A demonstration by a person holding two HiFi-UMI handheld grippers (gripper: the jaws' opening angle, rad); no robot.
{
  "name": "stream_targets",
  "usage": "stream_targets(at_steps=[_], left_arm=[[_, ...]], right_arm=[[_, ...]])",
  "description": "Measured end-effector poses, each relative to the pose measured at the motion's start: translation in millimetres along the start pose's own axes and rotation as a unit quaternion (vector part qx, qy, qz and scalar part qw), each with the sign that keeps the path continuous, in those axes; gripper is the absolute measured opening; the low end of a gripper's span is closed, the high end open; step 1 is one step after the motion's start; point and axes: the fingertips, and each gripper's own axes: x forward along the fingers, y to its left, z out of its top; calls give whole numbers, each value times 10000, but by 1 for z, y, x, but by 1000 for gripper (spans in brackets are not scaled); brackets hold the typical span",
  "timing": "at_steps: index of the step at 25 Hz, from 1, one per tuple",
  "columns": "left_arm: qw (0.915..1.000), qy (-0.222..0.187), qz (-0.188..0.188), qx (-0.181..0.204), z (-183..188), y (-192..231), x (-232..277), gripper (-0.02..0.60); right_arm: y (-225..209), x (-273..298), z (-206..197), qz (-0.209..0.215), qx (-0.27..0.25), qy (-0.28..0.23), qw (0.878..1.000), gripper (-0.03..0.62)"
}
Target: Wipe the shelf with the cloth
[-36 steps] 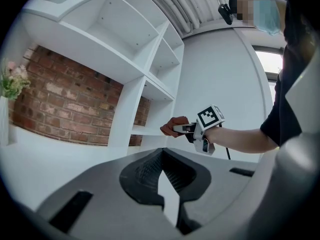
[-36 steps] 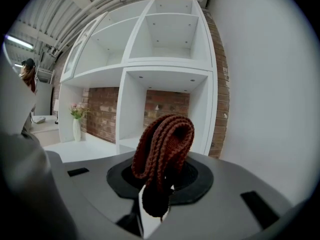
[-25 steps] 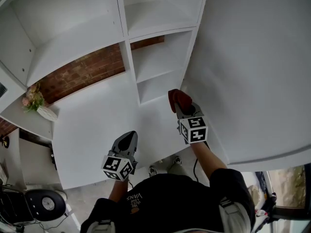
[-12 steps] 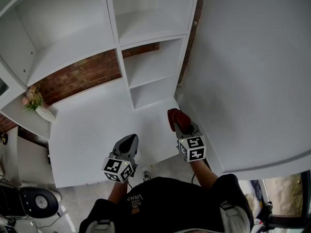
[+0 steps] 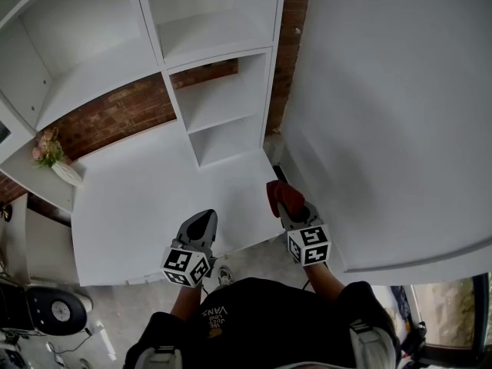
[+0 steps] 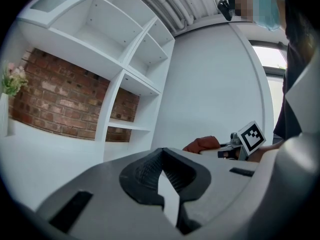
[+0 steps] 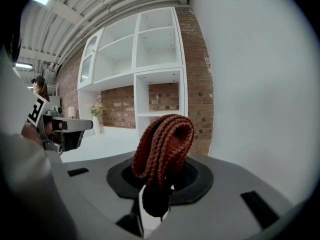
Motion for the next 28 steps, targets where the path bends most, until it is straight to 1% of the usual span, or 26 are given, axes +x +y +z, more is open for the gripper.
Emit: stream_targets(at_steps=[7, 14, 22, 28], left_arm=[[9998, -4, 194, 88, -8, -26, -9, 6], [9991, -38, 415, 84, -20, -47, -25, 6], [9978, -90, 652, 63, -27, -63, -45, 6], [9974, -114, 711, 77, -31, -75, -50, 6]], right_arm=[[-2, -26, -24, 195, -45, 128, 9997, 94], [-1, -48, -43, 431, -62, 251, 9987, 92], [-1, -65, -49, 549, -184, 197, 9981, 91], [-4, -75, -50, 578, -246, 141, 9979, 89]])
